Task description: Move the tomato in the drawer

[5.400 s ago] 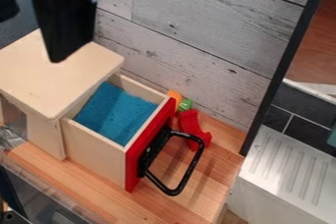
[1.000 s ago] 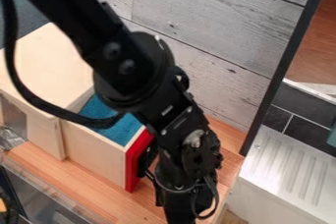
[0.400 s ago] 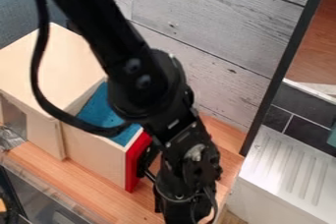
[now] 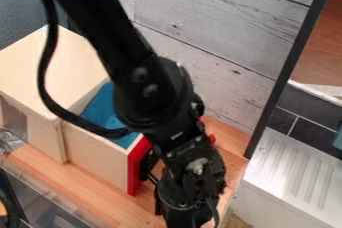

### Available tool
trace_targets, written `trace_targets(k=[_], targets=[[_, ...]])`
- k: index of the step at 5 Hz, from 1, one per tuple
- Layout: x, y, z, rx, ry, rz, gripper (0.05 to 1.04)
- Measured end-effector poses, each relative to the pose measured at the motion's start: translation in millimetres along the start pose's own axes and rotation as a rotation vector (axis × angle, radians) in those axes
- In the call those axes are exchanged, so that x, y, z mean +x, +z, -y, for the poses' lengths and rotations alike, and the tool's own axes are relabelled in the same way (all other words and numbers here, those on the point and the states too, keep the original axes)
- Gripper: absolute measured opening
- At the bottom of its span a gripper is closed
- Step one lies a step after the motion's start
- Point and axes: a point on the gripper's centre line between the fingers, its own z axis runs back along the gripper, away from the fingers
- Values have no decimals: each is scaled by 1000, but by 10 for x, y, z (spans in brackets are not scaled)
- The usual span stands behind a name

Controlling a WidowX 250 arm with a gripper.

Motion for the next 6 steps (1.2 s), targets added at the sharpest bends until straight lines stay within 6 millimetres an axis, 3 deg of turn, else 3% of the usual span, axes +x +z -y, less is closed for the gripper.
trace_targets(k=[3,5,6], targets=[[40,-58,97,-77,7,20,964],[19,-110,36,-69,45,22,699],[12,-117,4,-60,60,26,699]])
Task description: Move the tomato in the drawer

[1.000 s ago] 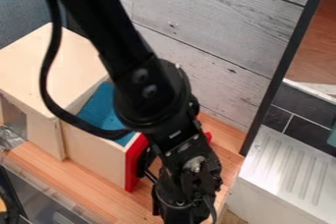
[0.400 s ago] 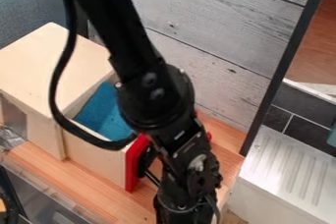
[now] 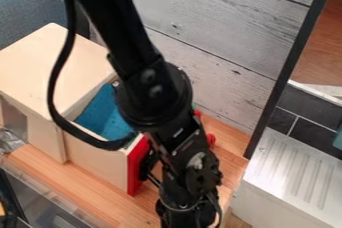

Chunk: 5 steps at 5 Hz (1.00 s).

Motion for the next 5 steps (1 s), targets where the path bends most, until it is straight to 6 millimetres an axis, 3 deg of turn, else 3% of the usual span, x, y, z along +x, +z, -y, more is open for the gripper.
trace_targets(k=[1,2,4,5], targets=[[-20,10,-22,-2,22,-1,699],[11,332,24,-26,23,58,699],[31,1335,265,-79,-43,245,699],[-22,1790,114,-36,-21,298,699]])
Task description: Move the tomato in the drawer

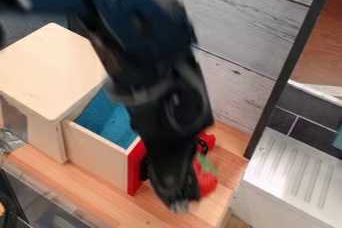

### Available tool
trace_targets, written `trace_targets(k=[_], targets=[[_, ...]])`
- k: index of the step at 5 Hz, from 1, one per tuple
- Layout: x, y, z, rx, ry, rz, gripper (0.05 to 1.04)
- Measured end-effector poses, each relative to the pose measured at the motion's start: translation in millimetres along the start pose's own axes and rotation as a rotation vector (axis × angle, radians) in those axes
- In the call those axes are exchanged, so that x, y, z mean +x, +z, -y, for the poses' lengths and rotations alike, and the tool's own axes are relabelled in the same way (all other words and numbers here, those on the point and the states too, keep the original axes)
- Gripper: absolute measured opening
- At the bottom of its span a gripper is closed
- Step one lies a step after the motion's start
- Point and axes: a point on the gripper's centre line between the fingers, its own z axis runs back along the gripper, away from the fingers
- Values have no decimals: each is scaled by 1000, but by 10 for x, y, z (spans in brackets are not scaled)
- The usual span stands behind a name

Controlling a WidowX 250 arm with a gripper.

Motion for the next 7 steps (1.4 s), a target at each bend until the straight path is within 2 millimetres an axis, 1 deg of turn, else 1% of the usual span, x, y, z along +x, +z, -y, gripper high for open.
trace_targets(k=[1,2,3,4,5,6,7], targets=[[-101,229,-400,43,72,-8,699],[-242,223,-823,59,161,-54,699],[-326,175,-1177,67,234,-81,699],[-377,38,-1461,84,286,-116,699],[-467,-147,-1615,80,322,-155,699],[-565,-272,-1688,87,340,-198,699],[-599,-362,-1604,88,318,-229,766]])
